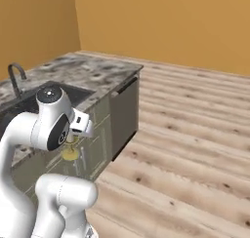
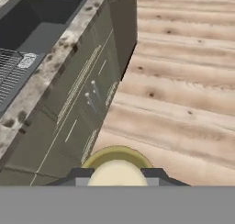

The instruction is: Pick the candle and candle from the dining table and place them in the open cabinet. Close the cabinet after placing the objects.

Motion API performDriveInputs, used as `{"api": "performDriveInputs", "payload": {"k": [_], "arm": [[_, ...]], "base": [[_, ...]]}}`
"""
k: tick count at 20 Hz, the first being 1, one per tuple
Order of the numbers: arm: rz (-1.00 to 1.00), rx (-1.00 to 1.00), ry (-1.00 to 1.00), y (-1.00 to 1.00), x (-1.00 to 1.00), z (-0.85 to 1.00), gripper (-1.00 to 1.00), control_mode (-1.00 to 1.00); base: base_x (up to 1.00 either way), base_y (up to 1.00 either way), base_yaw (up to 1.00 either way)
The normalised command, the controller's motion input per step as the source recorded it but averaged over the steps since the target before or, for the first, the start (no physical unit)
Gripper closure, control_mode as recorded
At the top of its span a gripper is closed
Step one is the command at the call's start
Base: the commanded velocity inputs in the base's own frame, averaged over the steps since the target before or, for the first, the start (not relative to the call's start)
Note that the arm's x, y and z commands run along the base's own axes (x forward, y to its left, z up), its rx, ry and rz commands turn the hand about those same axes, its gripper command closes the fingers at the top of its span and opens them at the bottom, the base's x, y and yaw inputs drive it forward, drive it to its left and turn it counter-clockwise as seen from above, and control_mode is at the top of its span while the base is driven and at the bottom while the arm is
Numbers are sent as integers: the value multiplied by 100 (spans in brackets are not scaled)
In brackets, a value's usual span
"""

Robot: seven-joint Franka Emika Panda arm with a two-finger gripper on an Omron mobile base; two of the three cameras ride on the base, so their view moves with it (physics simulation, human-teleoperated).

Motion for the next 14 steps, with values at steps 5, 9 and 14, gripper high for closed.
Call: {"api": "performDriveInputs", "payload": {"k": [5,9,14], "arm": [[0,0,0,0,0,0,100,100],[0,0,0,0,0,0,100,100],[0,0,0,0,0,0,100,100]], "base": [[47,-26,-56],[50,-26,-56],[53,-9,-55]]}}
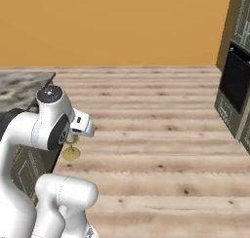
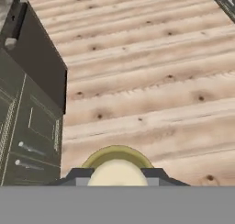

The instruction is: Pick the candle and candle from the dining table and place them in the open cabinet. Close the cabinet after placing the objects.

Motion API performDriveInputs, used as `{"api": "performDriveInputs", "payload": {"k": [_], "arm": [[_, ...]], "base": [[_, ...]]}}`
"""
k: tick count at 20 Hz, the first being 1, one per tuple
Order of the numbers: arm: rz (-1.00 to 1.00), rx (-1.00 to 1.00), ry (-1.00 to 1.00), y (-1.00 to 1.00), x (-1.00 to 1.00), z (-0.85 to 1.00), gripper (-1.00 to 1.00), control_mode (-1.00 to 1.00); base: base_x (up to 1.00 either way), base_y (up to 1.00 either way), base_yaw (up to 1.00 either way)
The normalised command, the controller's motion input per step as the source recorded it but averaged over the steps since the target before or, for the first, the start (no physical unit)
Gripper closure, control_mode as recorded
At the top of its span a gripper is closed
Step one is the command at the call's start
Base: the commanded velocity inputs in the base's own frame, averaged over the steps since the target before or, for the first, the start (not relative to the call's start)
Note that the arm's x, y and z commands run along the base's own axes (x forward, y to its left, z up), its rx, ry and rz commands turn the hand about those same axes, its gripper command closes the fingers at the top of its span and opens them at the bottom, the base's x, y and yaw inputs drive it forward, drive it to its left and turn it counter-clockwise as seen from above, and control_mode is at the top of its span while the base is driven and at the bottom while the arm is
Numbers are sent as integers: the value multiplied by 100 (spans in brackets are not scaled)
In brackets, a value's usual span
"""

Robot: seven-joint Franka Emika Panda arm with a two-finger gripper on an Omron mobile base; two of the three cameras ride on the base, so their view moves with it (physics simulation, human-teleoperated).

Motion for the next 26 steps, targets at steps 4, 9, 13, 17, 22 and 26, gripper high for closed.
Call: {"api": "performDriveInputs", "payload": {"k": [4,9,13,17,22,26], "arm": [[0,0,0,0,0,0,100,100],[0,0,0,0,0,0,100,100],[0,0,0,0,0,0,100,100],[0,0,0,0,0,0,100,100],[0,0,0,0,0,0,100,100],[0,0,0,0,0,0,100,100]], "base": [[51,-11,-53],[55,-7,-53],[50,-15,-54],[44,-13,-52],[44,-6,-53],[49,0,-52]]}}
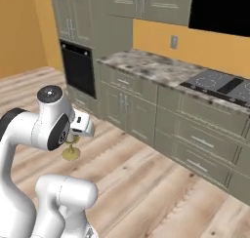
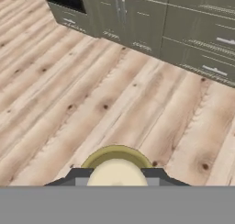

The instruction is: Pick the candle and candle from the dining table and place them in the open cabinet. Close the cabinet after placing the objects.

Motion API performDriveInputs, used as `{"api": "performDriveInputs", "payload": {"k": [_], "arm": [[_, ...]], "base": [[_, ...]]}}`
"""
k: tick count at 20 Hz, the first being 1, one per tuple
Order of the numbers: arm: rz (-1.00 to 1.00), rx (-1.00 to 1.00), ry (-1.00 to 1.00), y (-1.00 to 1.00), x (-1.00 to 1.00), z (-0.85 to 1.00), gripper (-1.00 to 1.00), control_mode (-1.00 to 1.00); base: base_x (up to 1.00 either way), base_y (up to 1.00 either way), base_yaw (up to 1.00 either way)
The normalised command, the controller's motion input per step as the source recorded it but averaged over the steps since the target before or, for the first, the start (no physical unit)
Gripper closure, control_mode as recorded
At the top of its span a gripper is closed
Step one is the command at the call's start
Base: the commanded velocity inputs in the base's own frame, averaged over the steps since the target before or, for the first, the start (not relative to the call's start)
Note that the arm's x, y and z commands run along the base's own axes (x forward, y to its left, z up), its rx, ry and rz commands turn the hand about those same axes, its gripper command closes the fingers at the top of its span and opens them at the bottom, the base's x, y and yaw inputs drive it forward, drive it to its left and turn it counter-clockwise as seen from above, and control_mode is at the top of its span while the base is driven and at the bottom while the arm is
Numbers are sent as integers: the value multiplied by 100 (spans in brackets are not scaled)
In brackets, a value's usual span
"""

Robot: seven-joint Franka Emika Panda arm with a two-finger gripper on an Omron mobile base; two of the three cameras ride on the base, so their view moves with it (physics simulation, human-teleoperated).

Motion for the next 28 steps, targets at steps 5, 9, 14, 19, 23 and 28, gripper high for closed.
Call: {"api": "performDriveInputs", "payload": {"k": [5,9,14,19,23,28], "arm": [[0,0,0,0,0,0,100,100],[0,0,0,0,0,0,100,100],[0,0,0,0,0,0,100,100],[0,0,0,0,0,0,100,100],[0,0,0,0,0,0,100,100],[0,0,0,0,0,0,100,100]], "base": [[45,-7,-49],[23,-24,-41],[31,-25,-21],[22,-44,-11],[16,-57,-12],[2,-58,-10]]}}
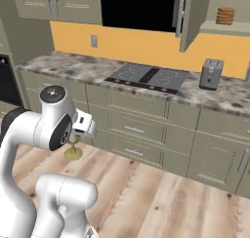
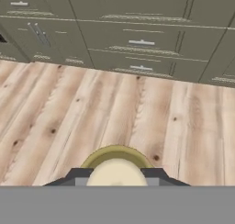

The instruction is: Pick the candle and candle from the dining table and place them in the open cabinet. Close the cabinet after placing the objects.

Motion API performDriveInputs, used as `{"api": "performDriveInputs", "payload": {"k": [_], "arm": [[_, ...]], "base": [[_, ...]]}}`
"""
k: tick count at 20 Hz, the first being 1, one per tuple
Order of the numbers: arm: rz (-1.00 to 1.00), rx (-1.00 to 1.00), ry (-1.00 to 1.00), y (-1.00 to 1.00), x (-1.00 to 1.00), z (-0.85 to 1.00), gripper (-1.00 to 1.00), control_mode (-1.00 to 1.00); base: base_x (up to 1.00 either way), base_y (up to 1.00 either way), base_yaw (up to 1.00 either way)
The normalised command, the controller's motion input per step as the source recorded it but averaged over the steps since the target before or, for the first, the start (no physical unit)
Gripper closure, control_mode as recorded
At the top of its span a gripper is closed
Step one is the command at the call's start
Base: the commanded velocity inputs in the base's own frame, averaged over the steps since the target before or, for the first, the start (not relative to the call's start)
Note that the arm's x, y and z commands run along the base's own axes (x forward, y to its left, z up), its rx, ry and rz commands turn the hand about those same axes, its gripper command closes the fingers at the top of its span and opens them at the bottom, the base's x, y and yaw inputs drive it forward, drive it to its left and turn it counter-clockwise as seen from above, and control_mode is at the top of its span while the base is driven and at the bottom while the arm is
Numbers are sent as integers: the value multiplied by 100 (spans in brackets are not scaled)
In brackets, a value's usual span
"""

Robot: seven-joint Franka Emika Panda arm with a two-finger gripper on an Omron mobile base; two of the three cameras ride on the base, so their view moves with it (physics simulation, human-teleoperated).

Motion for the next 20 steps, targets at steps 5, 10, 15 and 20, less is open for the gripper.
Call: {"api": "performDriveInputs", "payload": {"k": [5,10,15,20], "arm": [[0,0,0,0,0,0,100,100],[0,0,0,0,0,0,100,100],[0,0,0,0,0,0,100,100],[0,0,0,0,0,0,100,100]], "base": [[5,-43,-5],[16,-39,-1],[2,-55,0],[1,-63,0]]}}
